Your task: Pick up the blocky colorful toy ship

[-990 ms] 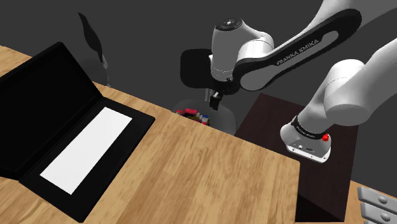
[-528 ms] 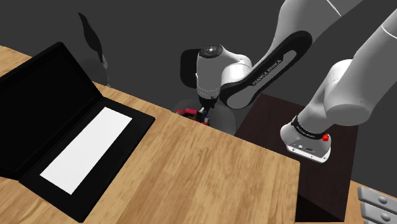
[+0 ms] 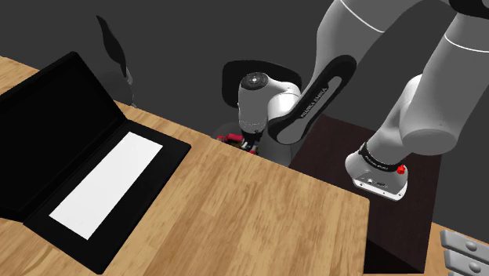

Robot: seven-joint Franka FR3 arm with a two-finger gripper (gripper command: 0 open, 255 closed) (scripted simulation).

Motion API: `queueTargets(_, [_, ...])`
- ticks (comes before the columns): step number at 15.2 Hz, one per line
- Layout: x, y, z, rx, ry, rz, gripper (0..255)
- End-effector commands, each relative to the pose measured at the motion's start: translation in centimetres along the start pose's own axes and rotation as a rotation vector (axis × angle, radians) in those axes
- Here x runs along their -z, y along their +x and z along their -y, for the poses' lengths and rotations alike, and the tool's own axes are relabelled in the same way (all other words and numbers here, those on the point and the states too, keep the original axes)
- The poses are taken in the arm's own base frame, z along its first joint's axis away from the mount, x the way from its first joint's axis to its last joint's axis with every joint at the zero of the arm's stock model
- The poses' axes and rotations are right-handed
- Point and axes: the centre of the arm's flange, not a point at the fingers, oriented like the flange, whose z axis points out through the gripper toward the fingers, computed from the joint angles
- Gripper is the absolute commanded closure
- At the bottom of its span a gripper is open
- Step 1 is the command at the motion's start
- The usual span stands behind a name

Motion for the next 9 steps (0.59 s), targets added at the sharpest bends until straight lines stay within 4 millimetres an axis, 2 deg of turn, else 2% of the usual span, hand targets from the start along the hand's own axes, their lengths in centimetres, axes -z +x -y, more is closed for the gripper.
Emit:
queueTargets(1, [-0.82, -0.09, -0.05, 0.001, 0.0, 0.0, 0])
queueTargets(2, [-0.82, -0.1, -0.05, 0.001, 0.0, 0.0, 0])
queueTargets(3, [-0.85, -0.11, -0.07, 0.001, 0.0, 0.0, 255])
queueTargets(9, [-0.78, -0.1, -0.11, 0.001, 0.0, 0.0, 255])
